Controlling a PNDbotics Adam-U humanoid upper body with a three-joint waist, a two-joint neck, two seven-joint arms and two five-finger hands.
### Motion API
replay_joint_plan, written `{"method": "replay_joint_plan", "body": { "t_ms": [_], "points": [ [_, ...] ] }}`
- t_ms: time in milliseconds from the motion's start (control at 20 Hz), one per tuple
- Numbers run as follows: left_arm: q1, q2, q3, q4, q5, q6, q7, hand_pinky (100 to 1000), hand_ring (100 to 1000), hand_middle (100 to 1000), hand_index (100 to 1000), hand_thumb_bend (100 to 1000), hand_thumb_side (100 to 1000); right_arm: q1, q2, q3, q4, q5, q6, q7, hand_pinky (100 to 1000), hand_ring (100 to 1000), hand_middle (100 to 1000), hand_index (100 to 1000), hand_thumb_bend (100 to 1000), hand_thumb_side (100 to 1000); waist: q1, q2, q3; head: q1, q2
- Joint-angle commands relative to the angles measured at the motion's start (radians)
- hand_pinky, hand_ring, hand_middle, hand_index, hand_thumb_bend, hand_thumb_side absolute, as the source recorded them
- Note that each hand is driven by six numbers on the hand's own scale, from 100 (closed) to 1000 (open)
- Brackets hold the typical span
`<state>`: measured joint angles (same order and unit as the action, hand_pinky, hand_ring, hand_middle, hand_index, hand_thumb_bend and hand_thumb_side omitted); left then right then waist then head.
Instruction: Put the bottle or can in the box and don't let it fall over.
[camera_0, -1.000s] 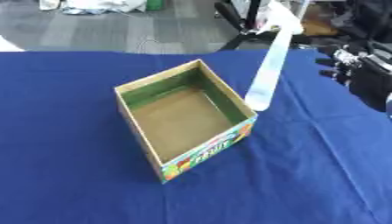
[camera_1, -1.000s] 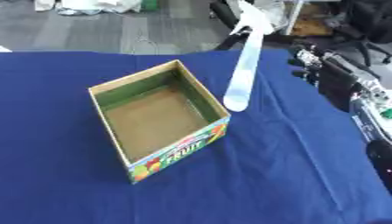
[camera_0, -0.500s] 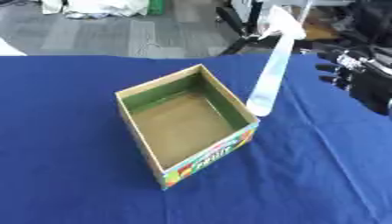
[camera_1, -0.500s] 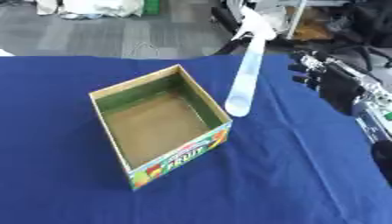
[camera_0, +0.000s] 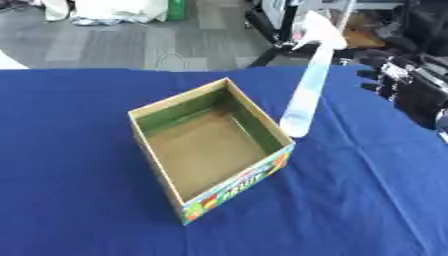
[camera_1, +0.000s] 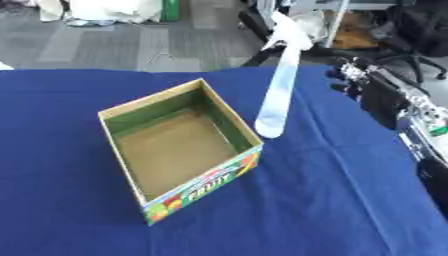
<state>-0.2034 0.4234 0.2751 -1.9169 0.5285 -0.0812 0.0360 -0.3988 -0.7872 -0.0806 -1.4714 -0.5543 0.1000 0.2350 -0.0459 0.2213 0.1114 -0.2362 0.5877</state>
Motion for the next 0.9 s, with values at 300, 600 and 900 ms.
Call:
{"method": "replay_joint_plan", "body": {
  "t_ms": [300,600,900],
  "points": [
    [-0.019,0.03,0.002,-0.013,0.005,-0.004,-0.004,928,1000,1000,811,368,655,-0.059,-0.04,0.009,0.043,0.011,-0.017,0.02,1000,1000,1000,1000,100,524,0.005,-0.008,0.005,-0.009,-0.006],
    [-0.025,0.026,-0.001,-0.013,0.007,-0.004,-0.009,928,1000,1000,811,367,657,-0.098,-0.034,0.022,0.073,0.007,-0.017,0.027,1000,1000,1000,1000,100,526,0.009,0.001,0.009,-0.019,-0.018],
    [-0.033,0.022,-0.004,-0.013,0.009,-0.003,-0.013,929,1000,1000,811,365,658,-0.137,-0.033,0.033,0.096,0.007,-0.02,0.027,1000,1000,1000,1000,100,525,0.013,0.01,0.014,-0.024,-0.03]
  ]
}}
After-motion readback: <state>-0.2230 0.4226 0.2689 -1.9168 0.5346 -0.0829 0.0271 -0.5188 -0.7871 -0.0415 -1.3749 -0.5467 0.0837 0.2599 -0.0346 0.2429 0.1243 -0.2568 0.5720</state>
